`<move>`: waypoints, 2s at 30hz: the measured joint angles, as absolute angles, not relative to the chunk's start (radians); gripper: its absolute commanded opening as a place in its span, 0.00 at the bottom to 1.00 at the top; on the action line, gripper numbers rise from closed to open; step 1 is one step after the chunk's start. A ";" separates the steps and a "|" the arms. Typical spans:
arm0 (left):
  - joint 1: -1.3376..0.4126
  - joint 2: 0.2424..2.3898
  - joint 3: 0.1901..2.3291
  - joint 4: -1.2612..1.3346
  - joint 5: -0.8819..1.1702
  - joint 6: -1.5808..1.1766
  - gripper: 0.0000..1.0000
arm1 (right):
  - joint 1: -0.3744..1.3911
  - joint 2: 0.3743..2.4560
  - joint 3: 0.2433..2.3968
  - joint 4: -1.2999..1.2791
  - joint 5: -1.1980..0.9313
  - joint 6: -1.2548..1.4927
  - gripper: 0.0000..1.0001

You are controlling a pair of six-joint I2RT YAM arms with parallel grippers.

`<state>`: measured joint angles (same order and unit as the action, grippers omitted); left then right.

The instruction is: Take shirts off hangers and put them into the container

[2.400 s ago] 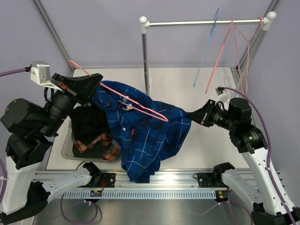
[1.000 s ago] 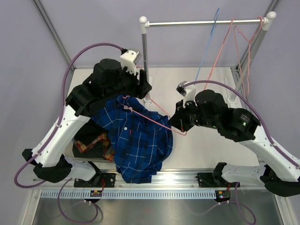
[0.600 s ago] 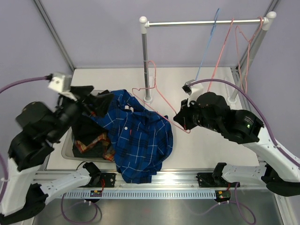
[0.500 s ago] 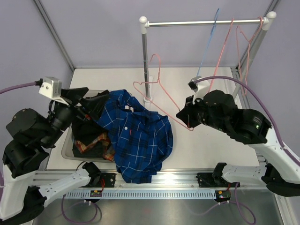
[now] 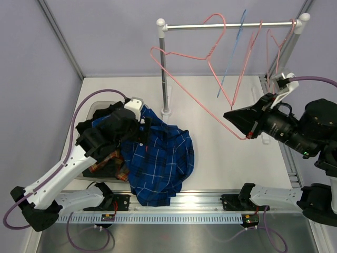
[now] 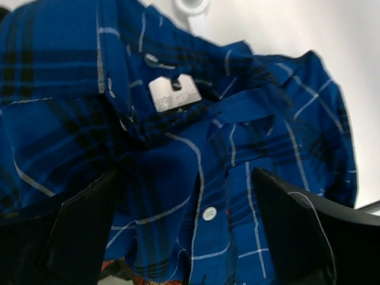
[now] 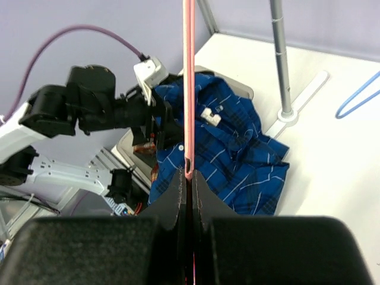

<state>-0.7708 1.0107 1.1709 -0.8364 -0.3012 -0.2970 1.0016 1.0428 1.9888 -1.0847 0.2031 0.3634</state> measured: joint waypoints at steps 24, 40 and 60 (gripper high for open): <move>-0.982 1.165 1.094 -0.911 -0.554 -0.463 0.00 | 1.002 1.113 1.931 -1.249 0.523 0.442 0.00; -1.026 0.829 1.647 -0.825 -0.573 -0.236 0.00 | 0.991 1.554 2.263 -1.128 0.723 0.372 0.00; -1.026 0.928 2.040 -0.508 -0.752 0.379 0.00 | 0.810 1.643 2.250 -1.053 0.656 0.364 0.00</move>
<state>-1.0256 0.9279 2.0403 -0.5083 -0.7521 0.3786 0.8104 1.6428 2.2501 -1.0527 0.6556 0.3645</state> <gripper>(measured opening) 0.034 0.034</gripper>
